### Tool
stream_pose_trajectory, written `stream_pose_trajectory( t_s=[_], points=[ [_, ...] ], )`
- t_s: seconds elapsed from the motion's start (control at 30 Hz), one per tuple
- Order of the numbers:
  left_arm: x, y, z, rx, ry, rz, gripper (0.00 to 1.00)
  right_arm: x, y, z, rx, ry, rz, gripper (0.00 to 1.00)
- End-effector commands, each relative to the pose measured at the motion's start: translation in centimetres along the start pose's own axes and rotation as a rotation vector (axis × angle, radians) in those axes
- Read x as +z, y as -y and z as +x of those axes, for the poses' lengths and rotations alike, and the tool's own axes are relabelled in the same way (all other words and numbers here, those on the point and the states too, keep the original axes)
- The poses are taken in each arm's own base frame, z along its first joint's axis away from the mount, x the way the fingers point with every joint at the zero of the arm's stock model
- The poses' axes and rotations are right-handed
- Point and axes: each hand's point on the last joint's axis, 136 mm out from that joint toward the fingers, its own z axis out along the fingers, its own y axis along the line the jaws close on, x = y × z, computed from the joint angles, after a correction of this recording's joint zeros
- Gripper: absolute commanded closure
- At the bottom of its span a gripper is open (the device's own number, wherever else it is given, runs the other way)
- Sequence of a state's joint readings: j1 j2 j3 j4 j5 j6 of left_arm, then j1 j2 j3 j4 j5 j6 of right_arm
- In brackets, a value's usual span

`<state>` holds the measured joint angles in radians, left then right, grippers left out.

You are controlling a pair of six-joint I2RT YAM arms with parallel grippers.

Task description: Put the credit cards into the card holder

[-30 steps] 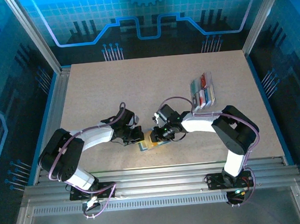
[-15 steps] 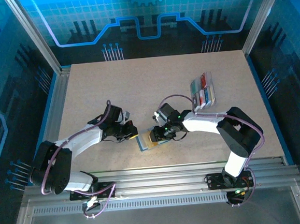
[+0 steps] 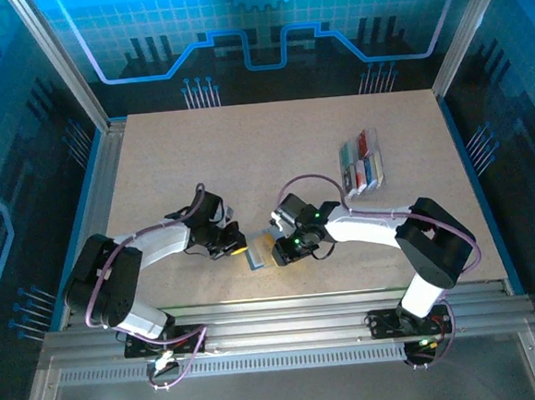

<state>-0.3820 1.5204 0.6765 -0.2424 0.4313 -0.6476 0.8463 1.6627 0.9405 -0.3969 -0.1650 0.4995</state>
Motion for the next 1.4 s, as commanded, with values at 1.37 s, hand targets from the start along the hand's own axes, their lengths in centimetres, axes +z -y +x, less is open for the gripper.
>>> stream_pose_trajectory(
  t_s=[1.37],
  points=[
    [1.3, -2.6, 1.0, -0.012, -0.03, -0.054, 0.98, 0.0, -2.2, 0.2, -0.047, -0.012, 0.002, 0.86]
  ],
)
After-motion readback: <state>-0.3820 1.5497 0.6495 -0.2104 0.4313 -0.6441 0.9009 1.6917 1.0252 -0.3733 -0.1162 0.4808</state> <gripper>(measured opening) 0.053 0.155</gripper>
